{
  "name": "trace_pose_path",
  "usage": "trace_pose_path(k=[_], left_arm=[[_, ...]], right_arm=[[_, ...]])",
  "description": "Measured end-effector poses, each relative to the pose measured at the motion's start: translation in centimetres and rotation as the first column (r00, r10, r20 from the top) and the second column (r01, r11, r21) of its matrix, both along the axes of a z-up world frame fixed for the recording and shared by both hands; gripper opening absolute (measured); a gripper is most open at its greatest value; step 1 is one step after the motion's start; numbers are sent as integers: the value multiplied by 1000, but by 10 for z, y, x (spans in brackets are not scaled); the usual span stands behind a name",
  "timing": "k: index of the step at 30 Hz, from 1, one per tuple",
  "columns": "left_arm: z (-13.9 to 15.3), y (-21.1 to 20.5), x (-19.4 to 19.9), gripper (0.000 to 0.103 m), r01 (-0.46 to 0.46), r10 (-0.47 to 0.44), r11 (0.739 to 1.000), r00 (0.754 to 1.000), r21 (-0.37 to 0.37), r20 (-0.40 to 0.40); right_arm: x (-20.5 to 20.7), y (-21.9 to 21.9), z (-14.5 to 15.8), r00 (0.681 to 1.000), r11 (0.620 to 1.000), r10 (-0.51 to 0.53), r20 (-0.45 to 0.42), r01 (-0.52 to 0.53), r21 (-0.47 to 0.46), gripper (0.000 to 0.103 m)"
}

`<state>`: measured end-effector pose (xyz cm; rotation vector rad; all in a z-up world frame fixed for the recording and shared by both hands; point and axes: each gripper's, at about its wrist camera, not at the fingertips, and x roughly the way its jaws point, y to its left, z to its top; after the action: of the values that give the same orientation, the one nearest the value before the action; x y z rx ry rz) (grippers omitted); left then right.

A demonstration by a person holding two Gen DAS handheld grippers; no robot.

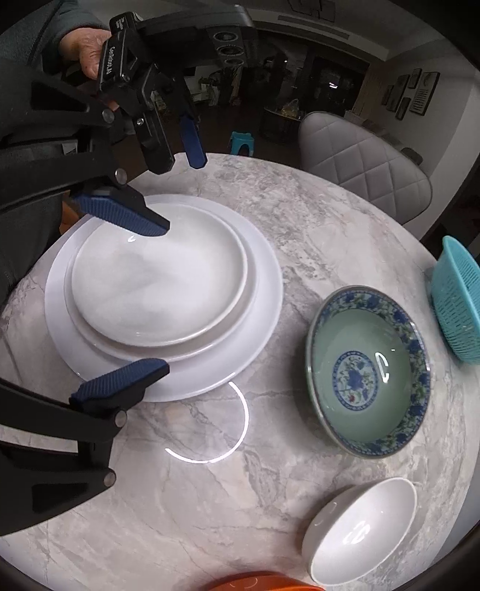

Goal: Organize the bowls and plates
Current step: 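Open both tools and withdraw them from the plate rim, then move both tools to the blue-and-green patterned bowl and grip its rim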

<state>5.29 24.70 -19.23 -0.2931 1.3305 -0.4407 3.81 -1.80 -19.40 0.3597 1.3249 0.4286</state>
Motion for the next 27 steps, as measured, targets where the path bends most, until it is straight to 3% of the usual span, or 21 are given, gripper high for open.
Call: trace_pose_path(k=[5, 8, 11, 17, 24, 27], left_arm=[[25, 6, 37, 99, -51, 52, 998, 997, -29, 56], [38, -2, 67, 99, -10, 8, 1000, 995, 16, 100], [35, -11, 106, 98, 39, -43, 998, 995, 49, 93], [6, -39, 167, 97, 121, -132, 985, 987, 123, 86], [-30, -72, 199, 97, 229, -233, 968, 972, 107, 31], [-44, -87, 207, 97, 256, -258, 958, 966, 132, -1]], right_arm=[[16, -40, 40, 986, 991, -129, 102, 125, 50, 85], [33, -67, 55, 965, 974, -224, 136, 216, 69, 85], [50, -88, 60, 940, 948, -315, 135, 304, 94, 85], [76, -105, 32, 905, 897, -425, 33, 416, 148, 80], [86, -105, 0, 882, 865, -469, -45, 469, 176, 80], [87, -109, -10, 865, 844, -497, -70, 500, 192, 80]])
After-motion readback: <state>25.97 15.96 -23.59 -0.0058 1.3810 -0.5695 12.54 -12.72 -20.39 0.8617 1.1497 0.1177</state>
